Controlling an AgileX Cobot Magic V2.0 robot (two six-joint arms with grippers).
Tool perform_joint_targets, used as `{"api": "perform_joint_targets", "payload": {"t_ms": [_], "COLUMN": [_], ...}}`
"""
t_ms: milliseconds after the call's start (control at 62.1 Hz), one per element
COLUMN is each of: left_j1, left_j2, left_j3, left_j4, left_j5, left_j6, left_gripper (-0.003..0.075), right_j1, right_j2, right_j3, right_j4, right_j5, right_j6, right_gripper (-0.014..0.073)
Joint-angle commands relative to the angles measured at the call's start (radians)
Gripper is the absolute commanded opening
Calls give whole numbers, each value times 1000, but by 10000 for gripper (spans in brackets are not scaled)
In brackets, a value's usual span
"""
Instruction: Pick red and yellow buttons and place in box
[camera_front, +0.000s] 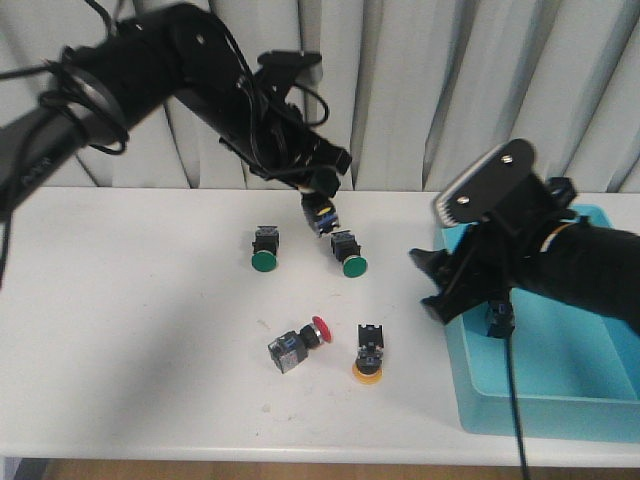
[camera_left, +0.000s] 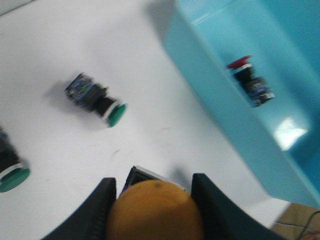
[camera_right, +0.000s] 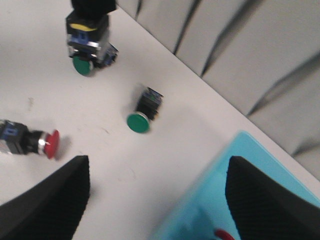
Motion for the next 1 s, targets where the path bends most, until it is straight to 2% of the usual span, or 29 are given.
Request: {"api": "perform_joint_targets", "payload": {"t_ms": [0,129,548,982], "left_j1": [-19,-51,-168,-177], "left_j2": [-101,-134,-154,-154], "left_j3": [-30,-30,-30,-30], "left_j4": [-84,-81,-86,-134], "left_j5": [-19,-12,-20,-50], "left_j6": [7,7,-5,-65], "left_gripper": [-6,-3,4,4], "right_j1": [61,110,109,109], "right_j2": [6,25,25,22], "right_j3": [-26,-26,-26,-26], "right_j4": [20,26,83,108], "right_j5": [-127,-167,-185,-216], "right_j6": [-14,-13,12,50], "right_gripper": [542,541,541,524]}}
